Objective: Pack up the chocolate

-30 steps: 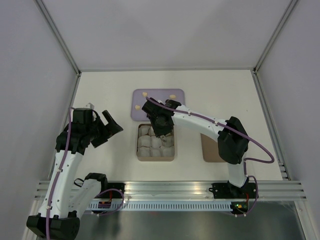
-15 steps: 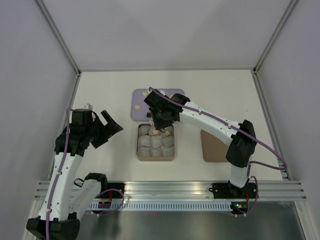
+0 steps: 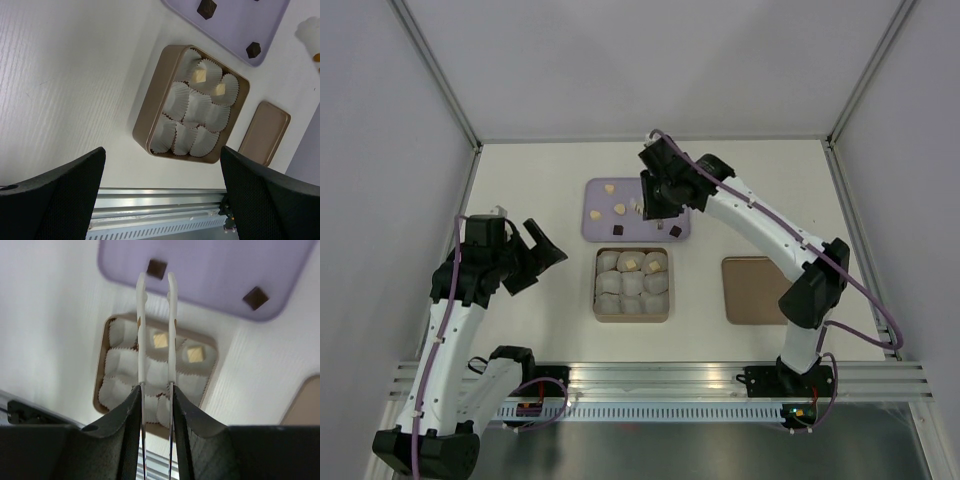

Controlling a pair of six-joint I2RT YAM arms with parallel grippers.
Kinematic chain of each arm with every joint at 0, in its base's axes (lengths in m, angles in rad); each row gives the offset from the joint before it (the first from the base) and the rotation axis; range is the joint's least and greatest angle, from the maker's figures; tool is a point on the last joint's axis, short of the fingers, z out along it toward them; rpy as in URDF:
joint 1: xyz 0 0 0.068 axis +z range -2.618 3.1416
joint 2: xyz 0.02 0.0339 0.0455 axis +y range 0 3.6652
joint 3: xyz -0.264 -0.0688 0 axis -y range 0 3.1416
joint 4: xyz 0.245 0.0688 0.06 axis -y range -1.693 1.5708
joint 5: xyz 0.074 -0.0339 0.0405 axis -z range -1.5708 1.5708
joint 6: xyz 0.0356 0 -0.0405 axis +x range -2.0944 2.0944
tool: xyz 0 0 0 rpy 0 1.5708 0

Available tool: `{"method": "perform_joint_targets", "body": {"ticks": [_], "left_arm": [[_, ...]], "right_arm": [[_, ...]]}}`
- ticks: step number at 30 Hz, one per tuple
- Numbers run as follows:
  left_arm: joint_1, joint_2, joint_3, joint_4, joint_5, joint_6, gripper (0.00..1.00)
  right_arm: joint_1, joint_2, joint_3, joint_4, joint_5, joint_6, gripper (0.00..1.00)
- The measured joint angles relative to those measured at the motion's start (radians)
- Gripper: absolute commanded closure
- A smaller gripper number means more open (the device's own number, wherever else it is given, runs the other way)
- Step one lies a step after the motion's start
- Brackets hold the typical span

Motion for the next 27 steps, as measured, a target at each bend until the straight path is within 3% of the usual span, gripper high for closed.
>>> {"method": "perform_joint_targets", "body": {"ticks": [7,14,27], "left_arm": [[0.000,0.002,0.000,0.000,0.000,0.000,0.01],[0.000,-0.010,-0.002,0.001,0.000,0.000,0.01],[0.000,-0.069,-0.043,-0.001,-0.005,0.000,0.01]], "right_arm": [[-0.194,0.103,0.132,0.016,0.036,-0.048,0.66],[-0.299,0.246,0.144,0.114,0.017,-0.258,0.66],[-0.492,0.281,0.124,0.220,-0.308,-0.758,0.64]]}}
